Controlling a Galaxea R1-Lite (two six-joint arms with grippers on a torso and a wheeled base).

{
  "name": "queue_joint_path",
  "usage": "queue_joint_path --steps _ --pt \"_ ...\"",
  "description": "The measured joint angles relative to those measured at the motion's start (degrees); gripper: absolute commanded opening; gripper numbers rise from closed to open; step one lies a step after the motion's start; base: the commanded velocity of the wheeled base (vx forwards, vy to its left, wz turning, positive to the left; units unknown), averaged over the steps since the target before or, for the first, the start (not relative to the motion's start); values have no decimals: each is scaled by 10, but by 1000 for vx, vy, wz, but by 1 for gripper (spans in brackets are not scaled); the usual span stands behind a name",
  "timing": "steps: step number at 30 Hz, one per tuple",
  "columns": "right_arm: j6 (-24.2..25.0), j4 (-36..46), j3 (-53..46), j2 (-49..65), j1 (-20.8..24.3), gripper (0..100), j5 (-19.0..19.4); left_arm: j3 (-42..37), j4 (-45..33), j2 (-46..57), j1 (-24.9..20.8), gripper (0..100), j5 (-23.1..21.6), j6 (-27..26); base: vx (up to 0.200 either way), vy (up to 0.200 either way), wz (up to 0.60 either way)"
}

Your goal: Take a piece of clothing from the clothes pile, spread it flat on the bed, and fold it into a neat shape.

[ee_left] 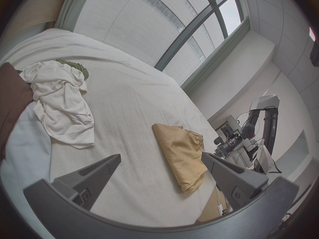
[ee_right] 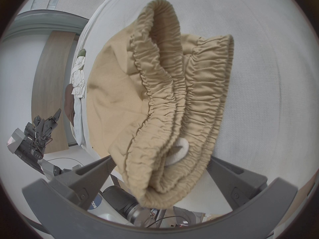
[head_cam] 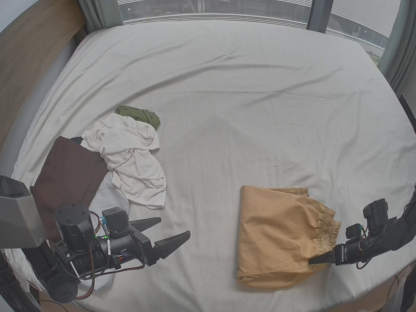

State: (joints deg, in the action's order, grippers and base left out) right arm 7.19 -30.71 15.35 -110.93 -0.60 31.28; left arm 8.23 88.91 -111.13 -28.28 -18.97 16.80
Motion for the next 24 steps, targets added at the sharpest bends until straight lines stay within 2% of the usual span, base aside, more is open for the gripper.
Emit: queue_joint_path --steps 4,11,22,23,24 --pt "1 -43 -7 -24 6 100 5 0 0 2 0 100 0 0 0 0 0" --pt "16 -109 -22 -50 30 100 39 0 0 6 0 100 0 0 0 0 0" --pt "26 -140 -25 -68 45 100 45 -1 -1 12 0 100 0 1 0 0 0" --pt "28 -146 -26 -69 45 0 45 -1 -1 12 0 100 0 0 0 0 0" --pt "32 -158 -26 -72 46 0 45 -1 -1 13 0 100 0 0 0 0 0"
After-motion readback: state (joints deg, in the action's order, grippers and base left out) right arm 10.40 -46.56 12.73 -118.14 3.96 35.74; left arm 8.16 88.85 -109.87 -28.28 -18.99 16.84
